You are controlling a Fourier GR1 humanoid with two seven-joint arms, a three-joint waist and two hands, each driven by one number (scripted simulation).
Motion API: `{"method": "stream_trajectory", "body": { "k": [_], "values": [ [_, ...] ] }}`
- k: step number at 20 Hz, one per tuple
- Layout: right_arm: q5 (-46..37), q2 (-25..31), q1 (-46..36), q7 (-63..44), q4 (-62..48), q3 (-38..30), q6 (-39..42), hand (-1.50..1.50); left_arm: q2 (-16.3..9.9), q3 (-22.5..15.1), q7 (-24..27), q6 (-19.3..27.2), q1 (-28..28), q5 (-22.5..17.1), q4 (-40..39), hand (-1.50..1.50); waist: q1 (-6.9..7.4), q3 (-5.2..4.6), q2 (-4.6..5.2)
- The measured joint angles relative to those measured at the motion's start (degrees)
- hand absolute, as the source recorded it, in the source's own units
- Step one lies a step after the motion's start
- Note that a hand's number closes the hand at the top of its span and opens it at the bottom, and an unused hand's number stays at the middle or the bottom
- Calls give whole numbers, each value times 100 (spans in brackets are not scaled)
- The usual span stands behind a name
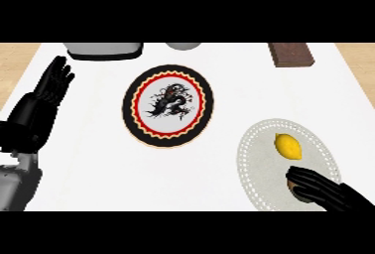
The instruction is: Pick the squash from the placemat and place it in the plate
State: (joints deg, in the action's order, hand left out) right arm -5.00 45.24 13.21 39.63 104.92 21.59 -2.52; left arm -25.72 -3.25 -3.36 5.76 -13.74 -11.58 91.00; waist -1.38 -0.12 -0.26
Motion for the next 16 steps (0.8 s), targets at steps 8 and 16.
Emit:
{"method": "stream_trajectory", "body": {
  "k": [8, 16],
  "values": [
    [-1120, 1580, 276, -1874, 787, -491, 288, -150, -24, 29, -170, -44, -57, -9, 91, 0, -8, -14, -10],
    [-1976, 1829, 20, -3630, 1307, -96, 1237, -150, 67, 57, -241, -146, -152, 35, 116, 0, 122, 2, 21]
  ]
}}
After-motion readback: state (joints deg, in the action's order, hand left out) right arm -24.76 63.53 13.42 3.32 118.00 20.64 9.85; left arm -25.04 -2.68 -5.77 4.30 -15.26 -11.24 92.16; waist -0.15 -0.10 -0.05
